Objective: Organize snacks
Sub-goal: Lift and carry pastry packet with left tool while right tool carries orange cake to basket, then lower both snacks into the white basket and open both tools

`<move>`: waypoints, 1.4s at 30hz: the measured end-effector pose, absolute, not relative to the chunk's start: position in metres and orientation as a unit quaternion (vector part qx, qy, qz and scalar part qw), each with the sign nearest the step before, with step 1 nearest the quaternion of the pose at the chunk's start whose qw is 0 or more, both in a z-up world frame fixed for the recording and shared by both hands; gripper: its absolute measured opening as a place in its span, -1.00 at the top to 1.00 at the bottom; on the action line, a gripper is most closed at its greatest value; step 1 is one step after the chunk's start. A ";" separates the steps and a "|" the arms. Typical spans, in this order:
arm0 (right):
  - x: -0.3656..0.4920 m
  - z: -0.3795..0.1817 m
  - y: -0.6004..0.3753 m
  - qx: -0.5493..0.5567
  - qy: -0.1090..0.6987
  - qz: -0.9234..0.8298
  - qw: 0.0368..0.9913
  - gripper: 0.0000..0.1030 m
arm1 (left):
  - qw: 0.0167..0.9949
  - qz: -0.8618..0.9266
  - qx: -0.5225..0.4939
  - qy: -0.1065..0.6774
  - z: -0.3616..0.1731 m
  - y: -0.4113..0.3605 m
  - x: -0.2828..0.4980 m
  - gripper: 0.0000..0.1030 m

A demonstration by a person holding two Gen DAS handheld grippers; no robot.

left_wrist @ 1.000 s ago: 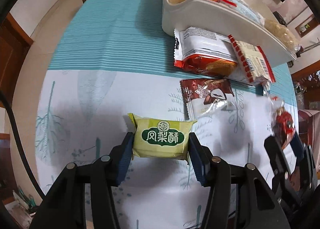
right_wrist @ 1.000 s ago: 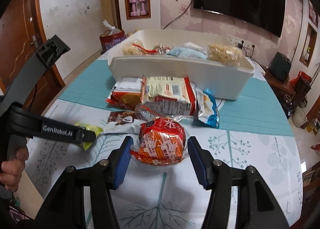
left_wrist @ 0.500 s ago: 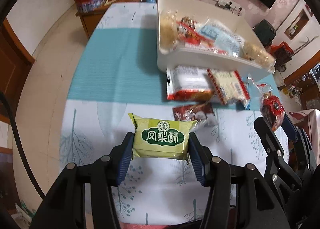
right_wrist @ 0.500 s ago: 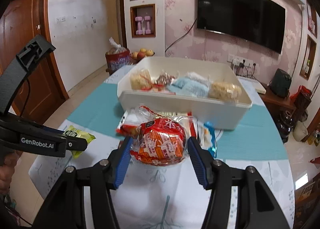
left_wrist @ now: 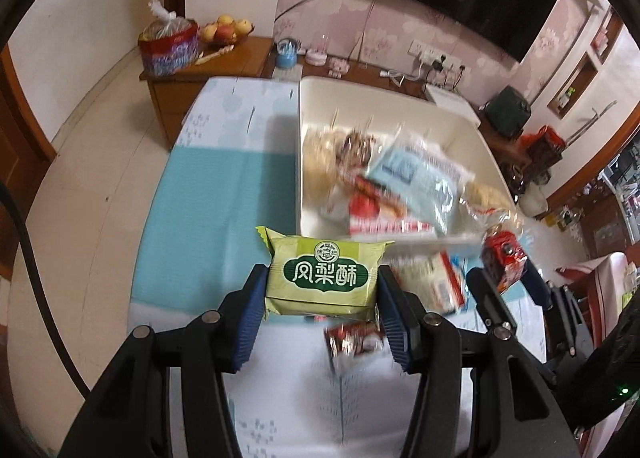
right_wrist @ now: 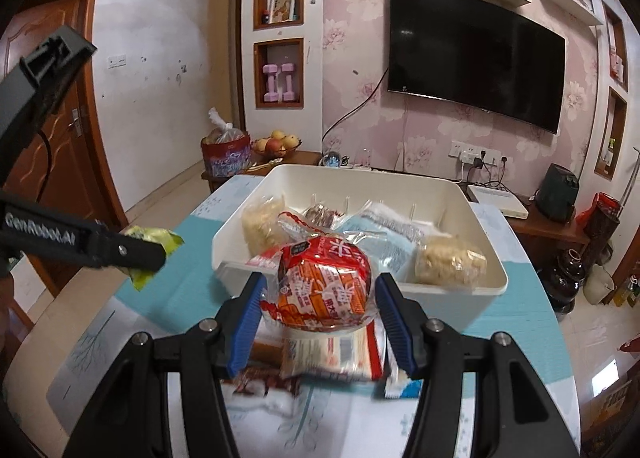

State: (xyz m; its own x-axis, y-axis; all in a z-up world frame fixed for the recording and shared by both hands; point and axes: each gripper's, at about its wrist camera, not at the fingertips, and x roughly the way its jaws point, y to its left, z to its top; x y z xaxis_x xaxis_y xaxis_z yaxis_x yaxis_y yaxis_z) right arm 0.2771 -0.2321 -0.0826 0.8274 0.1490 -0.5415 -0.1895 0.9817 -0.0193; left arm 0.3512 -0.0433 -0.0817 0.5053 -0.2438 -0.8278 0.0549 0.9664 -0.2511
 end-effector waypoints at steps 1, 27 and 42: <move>0.281 -0.083 -0.233 -0.035 0.279 0.087 0.956 -0.10 | 0.865 -0.089 -0.098 0.484 -0.081 -0.043 0.357 -0.02; 0.360 -0.126 -0.262 0.009 0.278 0.076 0.957 -0.24 | 0.893 -0.115 -0.089 0.427 -0.114 -0.078 0.426 -0.29; 0.338 -0.113 -0.286 0.028 0.278 0.048 0.959 -0.29 | 0.886 -0.110 -0.116 0.435 -0.101 -0.062 0.381 -0.42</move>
